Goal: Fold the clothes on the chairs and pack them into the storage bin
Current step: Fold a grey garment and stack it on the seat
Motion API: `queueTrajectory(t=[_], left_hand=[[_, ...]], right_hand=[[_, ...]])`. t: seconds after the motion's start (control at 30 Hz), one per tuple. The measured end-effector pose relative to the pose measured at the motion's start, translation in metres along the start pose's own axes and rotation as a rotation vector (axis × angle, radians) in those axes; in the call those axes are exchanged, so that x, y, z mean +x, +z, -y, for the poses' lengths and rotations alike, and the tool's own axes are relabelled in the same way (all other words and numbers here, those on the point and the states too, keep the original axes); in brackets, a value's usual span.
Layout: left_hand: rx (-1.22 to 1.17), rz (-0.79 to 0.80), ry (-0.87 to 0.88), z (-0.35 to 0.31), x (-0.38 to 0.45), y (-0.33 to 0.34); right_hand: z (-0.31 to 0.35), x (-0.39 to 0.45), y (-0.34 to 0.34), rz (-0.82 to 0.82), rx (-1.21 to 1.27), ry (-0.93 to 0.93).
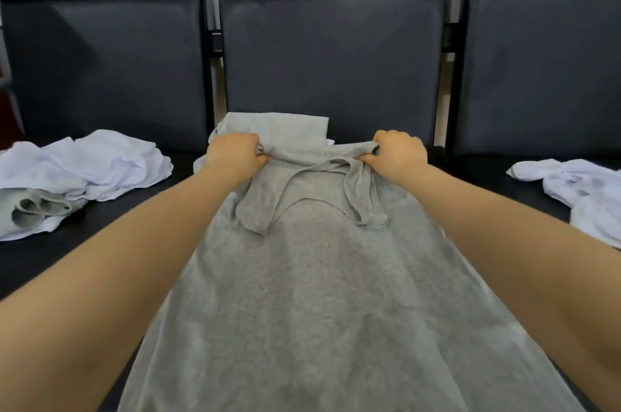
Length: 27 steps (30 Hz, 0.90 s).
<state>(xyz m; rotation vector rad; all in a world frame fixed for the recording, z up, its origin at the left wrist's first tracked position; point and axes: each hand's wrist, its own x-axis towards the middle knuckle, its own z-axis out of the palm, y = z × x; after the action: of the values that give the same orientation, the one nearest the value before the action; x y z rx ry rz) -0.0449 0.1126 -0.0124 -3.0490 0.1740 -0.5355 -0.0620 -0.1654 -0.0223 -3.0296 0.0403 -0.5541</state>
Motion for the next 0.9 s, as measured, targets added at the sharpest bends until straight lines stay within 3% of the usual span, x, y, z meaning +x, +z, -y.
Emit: queueTrajectory(t=[0.13,0.27,0.43,0.53,0.73,0.9], left_hand=[[-0.074,0.026,-0.085,-0.008,0.001,0.021],[-0.349,-0.032,-0.003,-0.028,-0.022,0.008],[-0.635,0.029,0.077,-0.060,-0.088,-0.044],[-0.640,0.063,0.208,-0.073,-0.145,-0.076],[-0.570,0.155,0.482,-0.088,-0.249,-0.113],[-0.452,0.222,0.637,-0.094,-0.286,-0.110]], right_hand=[[0.000,-0.002,0.025,0.065,0.024,0.089],[0.005,-0.019,0.010,-0.053,0.109,-0.029],[0.025,-0.065,-0.038,0.019,0.345,-0.098],[0.030,-0.112,-0.063,0.091,0.324,-0.187],[0.011,-0.211,-0.109,0.125,-0.044,-0.685],[-0.006,-0.250,-0.121,0.292,0.191,-0.599]])
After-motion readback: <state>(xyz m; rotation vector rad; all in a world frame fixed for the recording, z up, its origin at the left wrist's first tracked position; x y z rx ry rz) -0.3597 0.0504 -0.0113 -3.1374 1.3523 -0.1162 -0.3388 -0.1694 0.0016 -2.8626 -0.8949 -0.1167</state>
